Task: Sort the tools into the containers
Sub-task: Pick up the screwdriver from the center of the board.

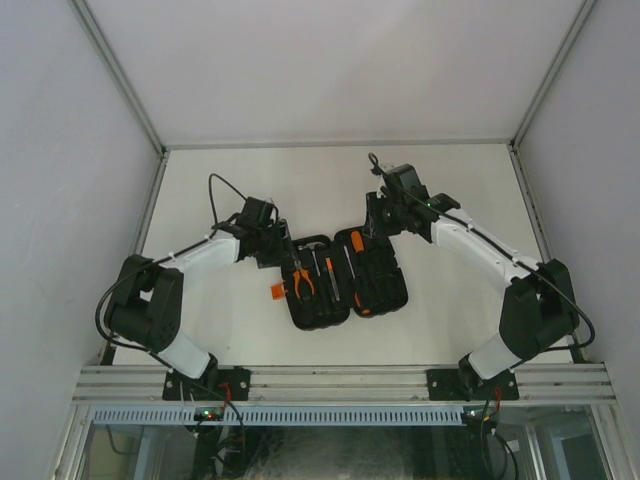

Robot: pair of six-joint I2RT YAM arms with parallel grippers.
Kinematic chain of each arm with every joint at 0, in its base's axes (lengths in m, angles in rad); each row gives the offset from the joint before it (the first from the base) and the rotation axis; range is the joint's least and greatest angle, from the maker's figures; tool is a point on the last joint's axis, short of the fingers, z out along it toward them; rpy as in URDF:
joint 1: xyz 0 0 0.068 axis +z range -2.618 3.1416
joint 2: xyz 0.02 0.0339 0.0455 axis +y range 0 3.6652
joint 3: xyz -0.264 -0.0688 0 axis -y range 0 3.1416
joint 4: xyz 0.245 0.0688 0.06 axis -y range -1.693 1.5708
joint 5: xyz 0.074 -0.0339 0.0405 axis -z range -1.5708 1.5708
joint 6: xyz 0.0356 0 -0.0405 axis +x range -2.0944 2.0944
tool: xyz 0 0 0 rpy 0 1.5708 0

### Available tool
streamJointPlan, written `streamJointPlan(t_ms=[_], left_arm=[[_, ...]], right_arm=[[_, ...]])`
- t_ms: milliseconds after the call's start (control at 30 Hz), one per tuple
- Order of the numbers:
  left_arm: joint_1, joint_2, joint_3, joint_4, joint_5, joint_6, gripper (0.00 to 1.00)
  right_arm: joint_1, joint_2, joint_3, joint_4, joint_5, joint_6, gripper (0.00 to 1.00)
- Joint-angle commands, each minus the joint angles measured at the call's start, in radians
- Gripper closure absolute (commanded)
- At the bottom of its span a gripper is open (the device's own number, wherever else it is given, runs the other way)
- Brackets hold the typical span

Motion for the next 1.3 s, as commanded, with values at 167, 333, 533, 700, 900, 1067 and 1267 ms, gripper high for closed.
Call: streamJointPlan(t_ms=[167, 333, 533, 700, 900, 1067, 1267], left_arm=[[-0.007, 0.080, 0.136, 0.028, 0.090, 0.022, 0.41], [-0.013, 0.143, 0.237, 0.016, 0.103, 0.038, 0.40], [-0.012, 0.152, 0.409, -0.141, -0.059, 0.113, 0.37], [0.030, 0.110, 0.444, -0.237, -0.178, 0.160, 0.35], [0.084, 0.102, 0.417, -0.305, -0.229, 0.213, 0.31], [0.086, 0.171, 0.447, -0.366, -0.205, 0.273, 0.31], [0.089, 0.248, 0.493, -0.401, -0.231, 0.319, 0.33]], right_arm=[[-0.028, -0.109, -0.200, 0.090, -0.006, 0.062, 0.70], [-0.043, -0.173, -0.275, 0.142, -0.013, 0.087, 0.70], [-0.066, -0.244, -0.317, 0.168, -0.002, 0.086, 0.68], [-0.080, -0.264, -0.330, 0.168, 0.000, 0.068, 0.65], [-0.081, -0.274, -0.357, 0.184, -0.008, 0.060, 0.62], [-0.085, -0.269, -0.377, 0.202, -0.026, 0.053, 0.62], [-0.089, -0.262, -0.385, 0.205, -0.036, 0.042, 0.62]])
